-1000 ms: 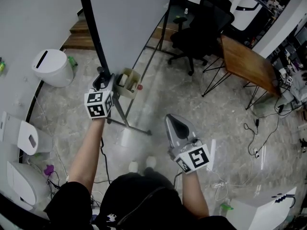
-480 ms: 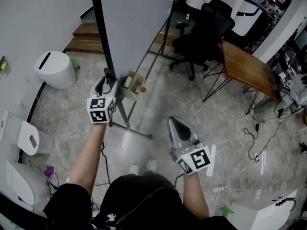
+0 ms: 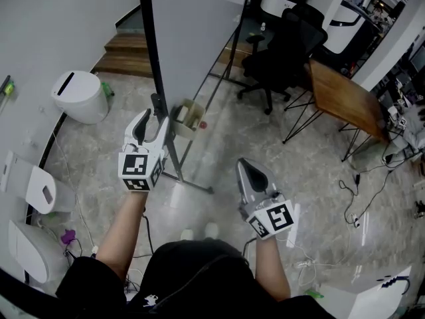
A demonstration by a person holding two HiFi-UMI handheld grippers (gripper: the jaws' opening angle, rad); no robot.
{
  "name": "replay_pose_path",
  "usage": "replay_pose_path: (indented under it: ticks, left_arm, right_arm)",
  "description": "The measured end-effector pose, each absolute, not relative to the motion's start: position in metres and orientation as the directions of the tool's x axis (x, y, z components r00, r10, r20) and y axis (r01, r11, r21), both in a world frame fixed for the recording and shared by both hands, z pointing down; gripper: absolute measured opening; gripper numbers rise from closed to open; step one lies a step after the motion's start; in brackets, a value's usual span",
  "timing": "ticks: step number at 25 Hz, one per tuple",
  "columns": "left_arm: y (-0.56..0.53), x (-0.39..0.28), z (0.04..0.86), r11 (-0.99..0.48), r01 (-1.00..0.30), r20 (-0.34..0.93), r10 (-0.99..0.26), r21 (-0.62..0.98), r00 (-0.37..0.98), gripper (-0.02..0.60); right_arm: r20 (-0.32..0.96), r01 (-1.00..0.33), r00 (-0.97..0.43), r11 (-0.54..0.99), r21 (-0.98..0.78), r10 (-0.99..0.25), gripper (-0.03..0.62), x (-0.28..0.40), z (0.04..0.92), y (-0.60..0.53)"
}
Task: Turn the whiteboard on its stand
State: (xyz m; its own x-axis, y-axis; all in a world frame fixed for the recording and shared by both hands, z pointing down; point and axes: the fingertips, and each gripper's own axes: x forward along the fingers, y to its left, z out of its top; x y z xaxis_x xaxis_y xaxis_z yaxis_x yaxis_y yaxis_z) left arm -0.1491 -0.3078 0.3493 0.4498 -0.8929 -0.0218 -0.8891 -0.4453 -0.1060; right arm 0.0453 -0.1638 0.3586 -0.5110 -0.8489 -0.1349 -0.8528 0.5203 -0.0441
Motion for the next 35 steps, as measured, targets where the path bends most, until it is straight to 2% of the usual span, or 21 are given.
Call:
replay_pose_path:
  ticks: [9,15,27,35]
  left_arm:
    - [-0.258,-0.095,0.371,-0.580,-0.815,0.003,-0.815,-0.006,0.580,0.056]
    - [-0.238,-0.067,0.380,-0.641,-0.767,0.014,-0.767,0.034,0.642,0.006]
    - [-0.207,-0.038,0.379,-0.707,-0.703,-0.009,-0.706,0.077,0.708,0.005]
    - [-0.217,-0.047,0.383,-0.679,-0.730,0.003,-0.732,0.076,0.681,0.005]
  right_arm:
    - [-0.134,-0.858,-0.506,0.513,-0.025,-0.852,0.005,0.044,0.354,-0.160]
    - [-0.124,-0.858,-0.506,0.513,-0.023,-0.853,0.005,0.040,0.356,-0.157]
    - [-0.103,-0.870,-0.489,0.493,-0.019,-0.866,0.005,0.049,0.361,-0.147]
    - [-0.092,-0.873,-0.485,0.488,-0.019,-0.870,0.005,0.054,0.365,-0.148]
